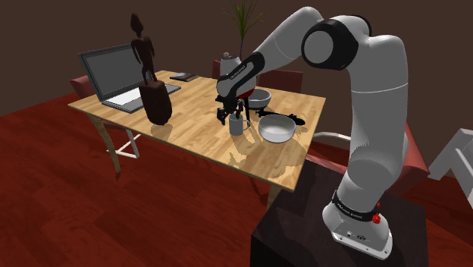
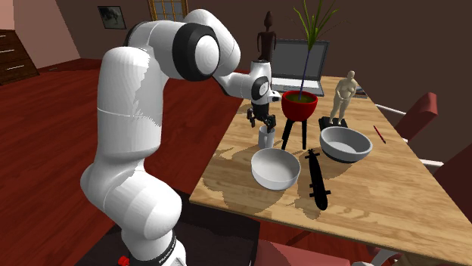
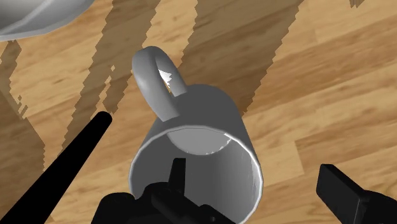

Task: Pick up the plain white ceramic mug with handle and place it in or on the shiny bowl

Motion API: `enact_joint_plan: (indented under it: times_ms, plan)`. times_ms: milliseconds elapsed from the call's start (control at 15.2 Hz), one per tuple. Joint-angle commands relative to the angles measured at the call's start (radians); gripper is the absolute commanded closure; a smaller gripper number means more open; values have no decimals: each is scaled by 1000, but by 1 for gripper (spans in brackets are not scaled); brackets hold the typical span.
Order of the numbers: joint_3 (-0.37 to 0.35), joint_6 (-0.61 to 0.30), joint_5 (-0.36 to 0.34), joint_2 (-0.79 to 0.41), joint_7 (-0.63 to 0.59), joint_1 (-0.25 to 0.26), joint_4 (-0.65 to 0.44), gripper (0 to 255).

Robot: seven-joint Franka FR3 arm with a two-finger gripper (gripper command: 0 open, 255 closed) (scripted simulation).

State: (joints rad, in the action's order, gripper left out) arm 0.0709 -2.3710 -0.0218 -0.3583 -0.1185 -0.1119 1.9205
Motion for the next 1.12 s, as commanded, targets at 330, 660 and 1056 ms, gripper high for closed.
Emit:
enact_joint_plan:
  times_ms: [330, 660, 1056]
  plan:
    - [0, 0, 0, 0, 0, 0, 0, 255]
    - [0, 0, 0, 0, 0, 0, 0, 255]
    - [1, 67, -2, 43, 1, 1, -24, 255]
